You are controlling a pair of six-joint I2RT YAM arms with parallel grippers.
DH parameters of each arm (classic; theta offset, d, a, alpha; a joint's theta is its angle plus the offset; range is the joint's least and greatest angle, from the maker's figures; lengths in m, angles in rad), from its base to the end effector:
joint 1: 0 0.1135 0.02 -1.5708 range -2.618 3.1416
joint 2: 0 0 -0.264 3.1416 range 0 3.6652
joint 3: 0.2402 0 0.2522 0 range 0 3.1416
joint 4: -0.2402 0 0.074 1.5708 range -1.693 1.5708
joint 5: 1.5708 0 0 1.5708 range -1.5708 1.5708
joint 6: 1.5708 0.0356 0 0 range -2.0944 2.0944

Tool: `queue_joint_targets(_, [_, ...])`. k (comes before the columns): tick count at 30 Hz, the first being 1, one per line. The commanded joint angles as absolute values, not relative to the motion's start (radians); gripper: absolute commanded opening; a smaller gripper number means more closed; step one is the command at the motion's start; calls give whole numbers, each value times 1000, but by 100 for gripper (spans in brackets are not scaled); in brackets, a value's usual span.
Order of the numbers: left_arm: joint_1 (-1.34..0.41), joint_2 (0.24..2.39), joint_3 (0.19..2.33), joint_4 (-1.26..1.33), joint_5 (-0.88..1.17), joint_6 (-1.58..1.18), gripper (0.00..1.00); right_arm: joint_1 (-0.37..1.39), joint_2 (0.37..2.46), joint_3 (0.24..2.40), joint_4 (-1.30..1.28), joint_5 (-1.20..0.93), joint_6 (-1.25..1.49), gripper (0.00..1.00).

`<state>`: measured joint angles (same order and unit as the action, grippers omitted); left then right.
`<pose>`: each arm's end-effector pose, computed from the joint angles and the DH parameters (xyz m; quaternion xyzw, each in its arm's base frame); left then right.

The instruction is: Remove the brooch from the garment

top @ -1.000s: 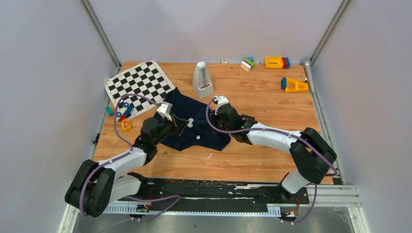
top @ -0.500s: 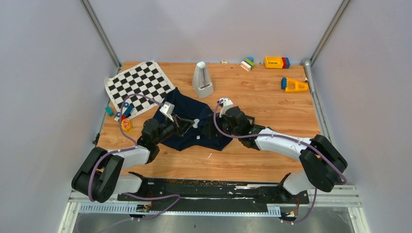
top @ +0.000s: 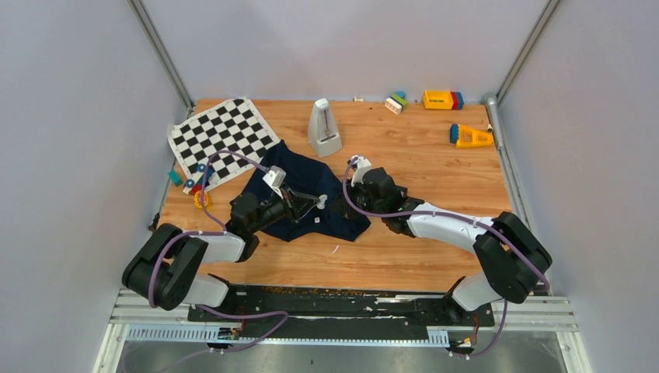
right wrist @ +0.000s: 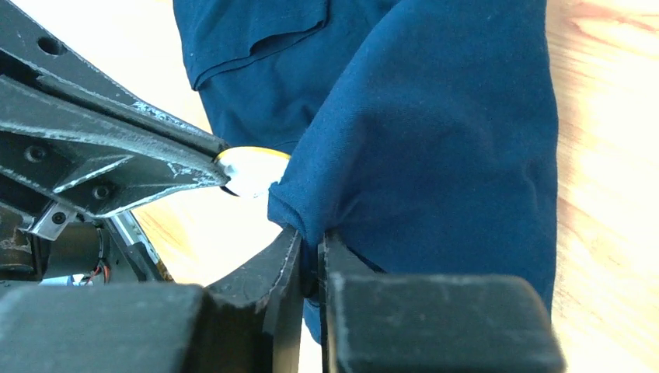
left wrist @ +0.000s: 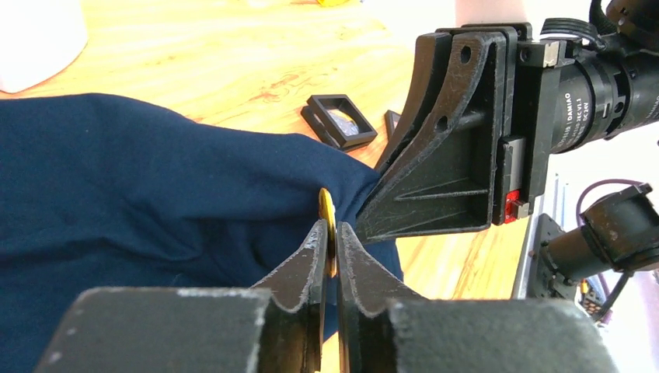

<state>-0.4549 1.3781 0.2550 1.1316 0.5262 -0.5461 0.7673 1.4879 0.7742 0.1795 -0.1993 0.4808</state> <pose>0.2027 -0.1190 0.1787 0.1535 0.6876 -0.4897 0.5137 0.2228 0.2247 0.2061 -0.1722 0.8485 0.3582 0.3495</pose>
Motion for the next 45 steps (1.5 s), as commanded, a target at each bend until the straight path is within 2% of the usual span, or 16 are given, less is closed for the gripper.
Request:
queue_joint_targets(1, [-460,1330,295,1068,512,-491,27,769,1472,815,188,-176,453,3])
queue_joint_targets(2, [-460,1302,312,981,495,-479,35,769,1471,823,177,-182,437,0])
queue_joint_targets(4, [-460,1248,340,844,468,-431,42,772,1470,832,161,-181,413,0])
queue_joint_targets(7, [-460,1191,365,681,403,-379,47,780,1469,841,144,-159,382,0])
queue_joint_targets(12, [-460,1137,384,578,365,-353,53,825,1483,869,116,-111,337,0])
queue_joint_targets(22, [-460,1145,498,356,444,-367,56,911,1549,941,46,62,307,0])
queue_joint_targets(26, [-460,1141,520,291,410,-373,56,915,1572,950,40,88,314,0])
queue_joint_targets(31, [-460,1128,525,268,403,-363,56,916,1578,956,34,112,325,0])
queue_joint_targets(39, [-462,1194,551,259,425,-371,46,916,1587,962,28,121,329,0])
queue_joint_targets(45, [-462,1192,539,301,460,-375,51,917,1609,980,6,117,327,0])
